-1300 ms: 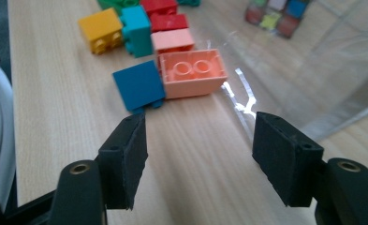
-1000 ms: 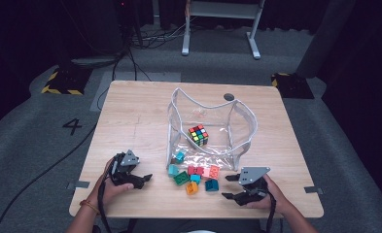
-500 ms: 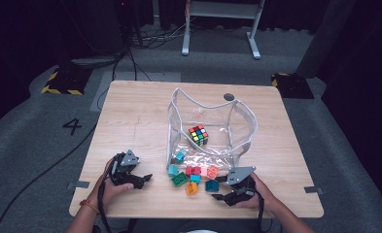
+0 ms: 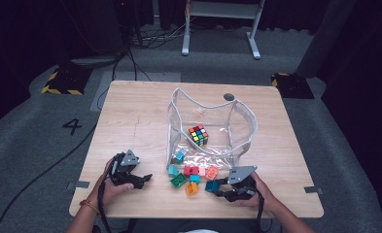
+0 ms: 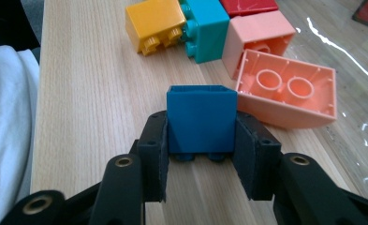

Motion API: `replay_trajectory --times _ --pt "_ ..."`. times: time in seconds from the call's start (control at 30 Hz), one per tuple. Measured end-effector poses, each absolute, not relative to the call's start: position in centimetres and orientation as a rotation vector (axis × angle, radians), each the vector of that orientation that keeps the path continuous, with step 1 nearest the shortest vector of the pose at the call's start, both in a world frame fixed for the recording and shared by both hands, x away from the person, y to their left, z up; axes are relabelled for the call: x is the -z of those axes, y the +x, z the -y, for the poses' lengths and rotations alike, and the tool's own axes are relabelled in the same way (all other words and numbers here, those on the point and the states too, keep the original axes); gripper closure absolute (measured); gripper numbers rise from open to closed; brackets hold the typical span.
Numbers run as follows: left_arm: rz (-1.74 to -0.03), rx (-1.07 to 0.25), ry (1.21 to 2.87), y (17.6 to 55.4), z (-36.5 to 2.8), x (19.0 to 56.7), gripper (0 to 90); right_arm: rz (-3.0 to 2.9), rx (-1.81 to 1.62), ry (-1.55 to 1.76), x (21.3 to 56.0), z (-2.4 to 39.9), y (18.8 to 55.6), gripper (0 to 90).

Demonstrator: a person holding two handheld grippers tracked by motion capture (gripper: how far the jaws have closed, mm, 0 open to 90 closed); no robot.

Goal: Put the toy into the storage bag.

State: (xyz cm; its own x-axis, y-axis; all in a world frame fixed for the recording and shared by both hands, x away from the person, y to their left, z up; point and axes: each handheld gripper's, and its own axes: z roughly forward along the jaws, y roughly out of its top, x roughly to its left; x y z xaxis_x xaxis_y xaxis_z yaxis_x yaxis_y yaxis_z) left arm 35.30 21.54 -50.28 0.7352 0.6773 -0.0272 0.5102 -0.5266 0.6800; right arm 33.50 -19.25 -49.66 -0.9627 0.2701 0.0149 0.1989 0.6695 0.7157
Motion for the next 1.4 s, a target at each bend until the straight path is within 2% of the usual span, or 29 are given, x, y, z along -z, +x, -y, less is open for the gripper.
replay_trajectory --times 0.53,1.4 --pt "-0.891 -0.315 2.247 35.3 -21.5 50.3 13.9 -2.728 -1.221 0.383 48.6 24.0 33.6 59.1" --pt "-0.890 -0.314 2.252 35.3 -21.6 50.3 13.9 -2.441 -1.257 0.694 46.3 31.2 35.1 59.1"
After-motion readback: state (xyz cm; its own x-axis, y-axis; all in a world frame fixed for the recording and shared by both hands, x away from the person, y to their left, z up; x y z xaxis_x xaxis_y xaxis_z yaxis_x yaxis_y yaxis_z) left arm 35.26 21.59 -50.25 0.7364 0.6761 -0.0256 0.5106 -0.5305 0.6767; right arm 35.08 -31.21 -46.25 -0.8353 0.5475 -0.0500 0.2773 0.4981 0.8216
